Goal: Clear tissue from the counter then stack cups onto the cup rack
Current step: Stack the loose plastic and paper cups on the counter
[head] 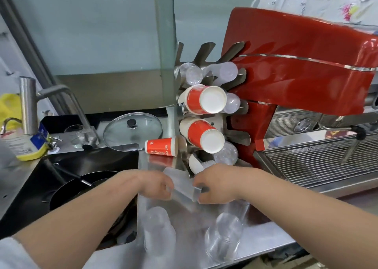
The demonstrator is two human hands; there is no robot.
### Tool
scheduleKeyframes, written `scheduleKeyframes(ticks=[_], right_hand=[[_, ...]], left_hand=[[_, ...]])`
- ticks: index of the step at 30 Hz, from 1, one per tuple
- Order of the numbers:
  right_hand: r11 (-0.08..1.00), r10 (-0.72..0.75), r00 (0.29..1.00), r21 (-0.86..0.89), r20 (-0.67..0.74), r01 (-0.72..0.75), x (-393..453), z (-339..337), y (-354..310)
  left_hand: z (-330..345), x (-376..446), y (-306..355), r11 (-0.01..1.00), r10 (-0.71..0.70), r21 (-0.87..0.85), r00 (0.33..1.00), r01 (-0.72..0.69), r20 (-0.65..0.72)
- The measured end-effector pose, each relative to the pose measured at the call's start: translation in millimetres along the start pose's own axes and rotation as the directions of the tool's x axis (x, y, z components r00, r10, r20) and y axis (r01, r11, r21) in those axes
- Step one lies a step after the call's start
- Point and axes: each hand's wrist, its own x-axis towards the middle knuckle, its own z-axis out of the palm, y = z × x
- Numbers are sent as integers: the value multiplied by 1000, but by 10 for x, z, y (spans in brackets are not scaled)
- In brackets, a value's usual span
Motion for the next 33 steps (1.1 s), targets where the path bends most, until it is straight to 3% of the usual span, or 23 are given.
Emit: scheduleKeyframes(ticks=[6, 18, 26, 33], right_hand=[[998, -44, 986, 38, -160, 51, 343, 82, -339], [997, 58, 994, -54, -92, -63, 767, 596, -440], [982, 110, 994, -153, -18, -111, 869, 845, -350], [955, 212, 971, -185, -114, -230, 911, 942, -274]], left_hand=[[117, -1, -423, 997, -56, -51, 995, 52, -77], [343, 438, -768, 984, 32, -156, 951, -84, -306], [450, 867, -701, 987, 95, -89, 932, -134, -350], [528, 1082, -663, 978, 148, -75, 899, -195, -411]])
